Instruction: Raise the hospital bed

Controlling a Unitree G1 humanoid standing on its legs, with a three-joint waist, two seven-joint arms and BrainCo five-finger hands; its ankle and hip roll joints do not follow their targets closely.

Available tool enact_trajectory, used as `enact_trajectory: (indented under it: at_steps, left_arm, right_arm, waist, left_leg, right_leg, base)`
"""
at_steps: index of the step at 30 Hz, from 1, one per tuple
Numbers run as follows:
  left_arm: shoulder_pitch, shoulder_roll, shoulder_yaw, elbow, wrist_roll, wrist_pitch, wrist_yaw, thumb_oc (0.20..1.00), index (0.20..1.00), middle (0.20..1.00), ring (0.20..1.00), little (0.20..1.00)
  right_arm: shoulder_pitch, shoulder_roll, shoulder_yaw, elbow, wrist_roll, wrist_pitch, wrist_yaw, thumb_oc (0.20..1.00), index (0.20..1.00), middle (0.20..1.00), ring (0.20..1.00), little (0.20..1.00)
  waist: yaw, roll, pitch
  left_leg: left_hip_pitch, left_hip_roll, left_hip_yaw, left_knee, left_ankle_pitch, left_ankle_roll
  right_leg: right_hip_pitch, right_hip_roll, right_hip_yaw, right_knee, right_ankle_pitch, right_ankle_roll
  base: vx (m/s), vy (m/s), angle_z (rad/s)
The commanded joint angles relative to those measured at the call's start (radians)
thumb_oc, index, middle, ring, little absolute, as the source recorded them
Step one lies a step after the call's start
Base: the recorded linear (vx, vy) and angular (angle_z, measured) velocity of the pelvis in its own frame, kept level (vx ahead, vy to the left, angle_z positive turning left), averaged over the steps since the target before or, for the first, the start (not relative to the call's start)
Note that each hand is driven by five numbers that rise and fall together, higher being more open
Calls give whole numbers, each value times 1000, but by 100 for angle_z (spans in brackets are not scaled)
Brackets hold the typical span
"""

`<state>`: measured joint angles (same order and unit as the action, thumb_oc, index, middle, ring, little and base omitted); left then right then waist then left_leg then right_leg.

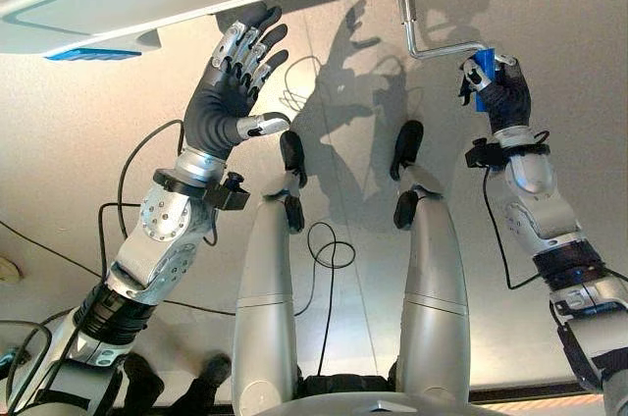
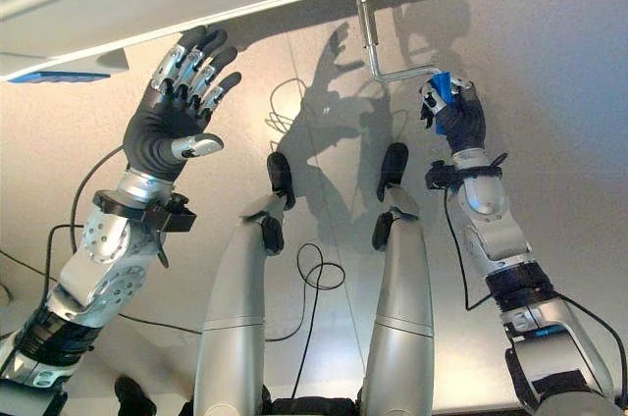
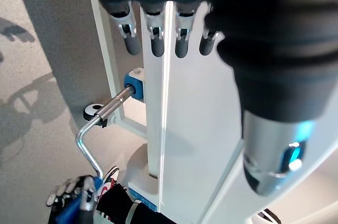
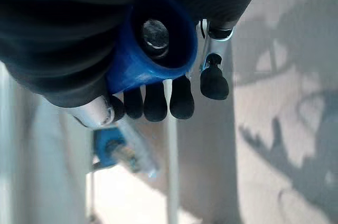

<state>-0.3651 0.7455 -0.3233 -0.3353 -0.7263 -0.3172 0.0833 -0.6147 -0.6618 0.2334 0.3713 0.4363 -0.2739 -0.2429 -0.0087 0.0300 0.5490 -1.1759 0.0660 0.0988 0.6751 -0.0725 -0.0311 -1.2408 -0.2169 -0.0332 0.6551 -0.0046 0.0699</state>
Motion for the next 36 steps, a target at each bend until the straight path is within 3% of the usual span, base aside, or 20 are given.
enact_trajectory:
  at_steps: [1, 3, 9, 12, 20, 30, 31, 36]
  left_arm:
    - [28, -32, 20, -132, -14, -56, -25, 1000, 1000, 1000, 1000, 1000]
    - [31, -28, 1, -135, -13, -54, -28, 1000, 1000, 1000, 1000, 1000]
    - [6, -20, -39, -134, -17, -51, -30, 1000, 1000, 1000, 1000, 1000]
    - [-42, -16, -101, -113, -14, -47, -29, 1000, 1000, 1000, 1000, 1000]
    - [-94, -35, -155, -80, -13, -48, -30, 1000, 1000, 1000, 1000, 1000]
    - [-128, -89, -161, -65, -1, -44, -23, 1000, 1000, 1000, 1000, 1000]
    - [-124, -108, -153, -65, 1, -37, -20, 1000, 1000, 1000, 1000, 1000]
    - [-114, -133, -134, -65, 13, -28, -4, 1000, 1000, 1000, 1000, 1000]
  right_arm:
    - [-103, -100, -92, 46, -11, -34, -106, 200, 200, 200, 200, 200]
    - [-172, -119, -31, 180, -49, 13, -105, 200, 200, 200, 200, 200]
    - [-298, -120, 92, 460, -46, 53, -64, 200, 200, 200, 200, 200]
    - [-399, -103, 198, 726, -56, 91, -20, 200, 200, 200, 200, 200]
    - [-467, -38, 251, 964, -100, 148, 22, 200, 200, 200, 200, 200]
    - [-436, 50, 292, 1021, -224, 193, 62, 200, 200, 200, 200, 200]
    - [-413, 117, 312, 1018, -264, 205, 89, 200, 200, 200, 200, 200]
    - [-406, 211, 348, 988, -303, 210, 105, 200, 200, 200, 200, 200]
  waist:
    - [-4, 19, -29]
    - [5, 25, -29]
    - [19, 37, -29]
    - [41, 55, -29]
    - [72, 93, -29]
    - [97, 120, -29]
    - [101, 124, -29]
    - [99, 122, -29]
  left_leg:
    - [15, -16, -34, -111, 73, -34]
    - [9, -15, -37, -113, 77, -35]
    - [-1, -18, -41, -117, 85, -38]
    - [-4, -28, -43, -114, 87, -38]
    - [-20, -40, -42, -91, 86, -33]
    - [-27, -52, -43, -81, 88, -27]
    - [-33, -53, -41, -71, 89, -26]
    - [-41, -54, -39, -65, 90, -25]
  right_leg:
    - [36, 10, -21, 24, 10, 54]
    - [28, 9, -20, 28, 12, 53]
    - [22, 4, -25, 28, 17, 52]
    - [24, -4, -29, 33, 16, 53]
    - [16, -10, -30, 51, 15, 55]
    - [9, -18, -28, 59, 18, 58]
    - [2, -18, -28, 68, 17, 56]
    - [-5, -15, -25, 72, 19, 53]
  base:
    - [0, 0, 0]
    - [0, 0, 0]
    - [0, 0, 0]
    - [-9, 17, 4]
    - [-2, 24, 5]
    - [3, 24, 2]
    - [0, 0, 0]
    - [0, 0, 0]
